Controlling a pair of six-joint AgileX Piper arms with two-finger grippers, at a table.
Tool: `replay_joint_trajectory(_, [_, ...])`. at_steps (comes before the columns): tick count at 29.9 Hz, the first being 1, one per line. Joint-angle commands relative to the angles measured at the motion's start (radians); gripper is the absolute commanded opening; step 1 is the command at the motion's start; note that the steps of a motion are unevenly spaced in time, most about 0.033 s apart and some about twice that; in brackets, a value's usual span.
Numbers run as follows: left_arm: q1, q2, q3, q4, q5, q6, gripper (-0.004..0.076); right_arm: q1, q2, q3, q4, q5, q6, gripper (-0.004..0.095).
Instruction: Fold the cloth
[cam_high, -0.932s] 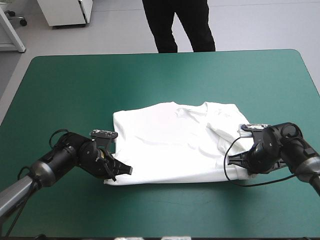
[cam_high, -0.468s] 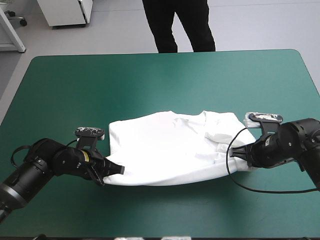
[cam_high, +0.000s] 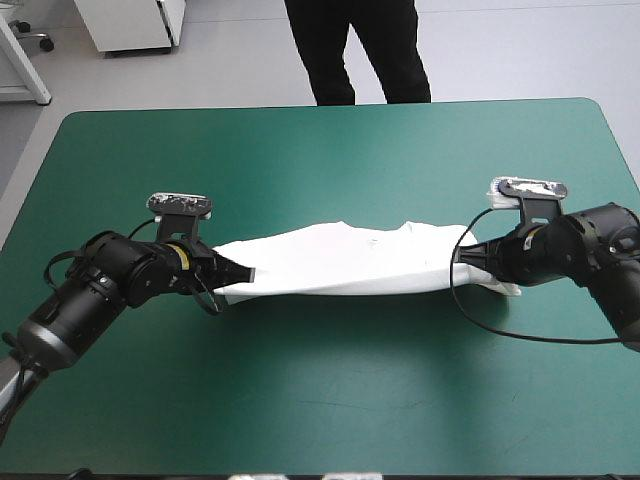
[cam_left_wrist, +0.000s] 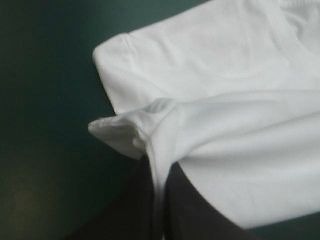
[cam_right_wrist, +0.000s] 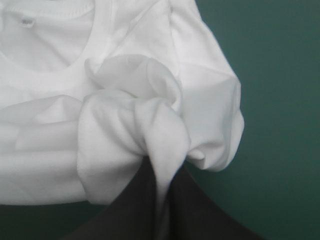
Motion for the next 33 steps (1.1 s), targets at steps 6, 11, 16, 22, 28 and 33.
replay_joint_trajectory(6, [0.0, 0.084, -0.041, 0.203, -0.251, -0.134, -0.0009, -0.057, 0.113, -0.062, -0.066, -0.241, 0.025, -0.0017])
replay_joint_trajectory(11, [0.0, 0.16, -0.041, 0.266, -0.35, -0.154, -0.0009, -0.085, 0.2, -0.077, -0.062, -0.318, 0.021, -0.0017])
replay_joint_trajectory(16, [0.0, 0.249, -0.041, 0.318, -0.426, -0.185, -0.0009, -0.086, 0.283, -0.097, -0.062, -0.387, 0.014, -0.0017])
replay_joint_trajectory(22, [0.0, 0.337, -0.041, 0.328, -0.441, -0.193, -0.0008, -0.086, 0.375, -0.097, -0.026, -0.398, -0.039, 0.0024])
replay_joint_trajectory(28, [0.0, 0.354, -0.043, 0.338, -0.44, -0.193, 0.0065, -0.086, 0.391, -0.107, 0.005, -0.389, -0.092, 0.0324])
replay_joint_trajectory(33, [0.0, 0.354, -0.086, 0.35, -0.35, -0.187, 0.0256, -0.086, 0.384, -0.182, -0.012, -0.259, -0.092, 0.0537])
